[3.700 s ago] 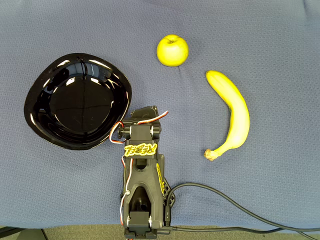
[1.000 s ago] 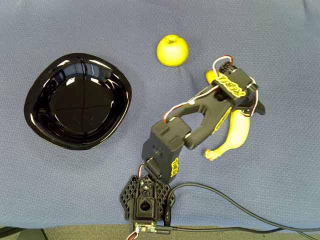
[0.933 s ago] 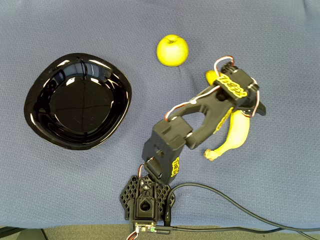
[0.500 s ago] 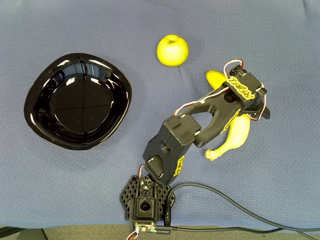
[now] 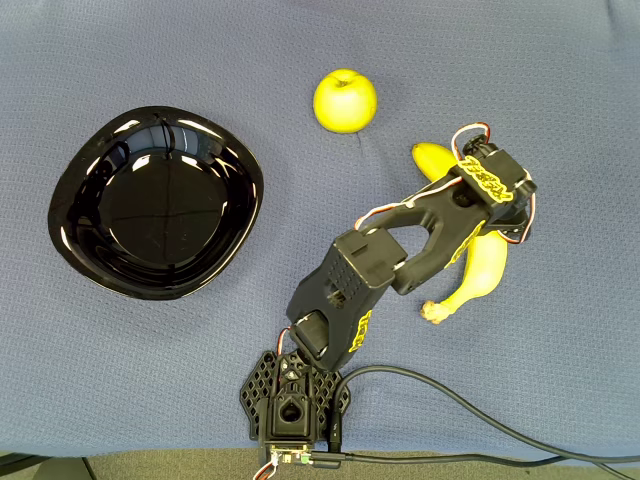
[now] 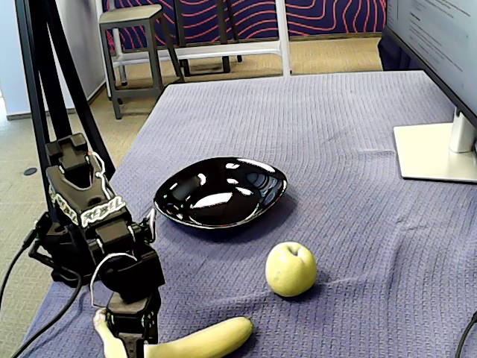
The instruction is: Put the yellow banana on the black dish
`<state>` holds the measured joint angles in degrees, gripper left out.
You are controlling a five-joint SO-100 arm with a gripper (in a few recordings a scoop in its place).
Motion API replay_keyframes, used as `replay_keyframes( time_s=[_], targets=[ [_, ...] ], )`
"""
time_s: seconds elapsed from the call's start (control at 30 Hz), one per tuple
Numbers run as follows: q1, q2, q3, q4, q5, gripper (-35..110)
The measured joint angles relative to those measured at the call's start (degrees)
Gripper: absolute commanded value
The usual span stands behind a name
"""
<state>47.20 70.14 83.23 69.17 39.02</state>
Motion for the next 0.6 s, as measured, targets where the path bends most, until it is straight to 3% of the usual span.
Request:
replay_keyframes(
  time_s=[0.6],
  targets=[
    [-3.1,2.7,4.0,-0.9,-0.1,15]
  ],
)
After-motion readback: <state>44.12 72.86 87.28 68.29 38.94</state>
